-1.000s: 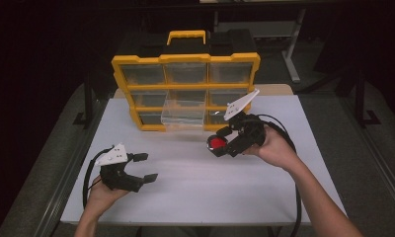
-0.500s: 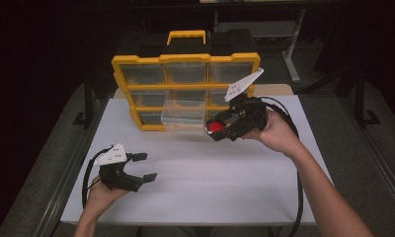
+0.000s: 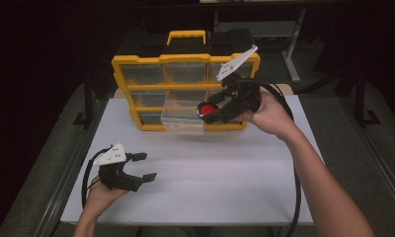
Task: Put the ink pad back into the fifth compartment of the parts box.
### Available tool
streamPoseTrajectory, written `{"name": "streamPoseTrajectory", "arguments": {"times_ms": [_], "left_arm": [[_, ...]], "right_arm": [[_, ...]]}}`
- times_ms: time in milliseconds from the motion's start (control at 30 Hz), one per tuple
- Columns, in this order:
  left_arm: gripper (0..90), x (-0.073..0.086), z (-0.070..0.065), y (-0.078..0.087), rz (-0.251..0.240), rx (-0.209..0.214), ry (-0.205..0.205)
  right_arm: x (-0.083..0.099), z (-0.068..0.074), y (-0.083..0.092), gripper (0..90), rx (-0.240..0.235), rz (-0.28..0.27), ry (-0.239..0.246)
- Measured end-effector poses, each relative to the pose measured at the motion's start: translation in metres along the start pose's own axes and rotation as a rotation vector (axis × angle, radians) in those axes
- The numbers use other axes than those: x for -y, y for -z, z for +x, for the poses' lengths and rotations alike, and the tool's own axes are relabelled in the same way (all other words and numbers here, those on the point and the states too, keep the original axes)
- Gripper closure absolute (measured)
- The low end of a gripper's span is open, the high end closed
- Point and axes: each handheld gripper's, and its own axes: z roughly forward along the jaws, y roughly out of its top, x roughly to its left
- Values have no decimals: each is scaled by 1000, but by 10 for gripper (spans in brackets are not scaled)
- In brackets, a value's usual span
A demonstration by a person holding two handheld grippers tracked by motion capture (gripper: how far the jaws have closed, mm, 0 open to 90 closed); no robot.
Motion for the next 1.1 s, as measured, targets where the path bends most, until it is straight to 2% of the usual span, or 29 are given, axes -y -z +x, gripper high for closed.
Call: {"name": "streamPoseTrajectory", "arguments": {"times_ms": [67,100,600,900,1100], "left_arm": [[201,0,-1,0,-1,-1,17],[201,1,-1,0,-5,-1,15],[201,0,0,2,-16,2,15],[201,1,0,2,-9,1,7],[201,1,0,2,-16,6,17]], "right_arm": [[-6,-1,-1,287,-3,-1,-13],[-8,-3,-2,287,1,-1,2],[-37,-14,-19,287,6,7,-7],[-43,-21,-33,287,3,4,-13],[-44,-25,-43,287,4,16,-23]]}}
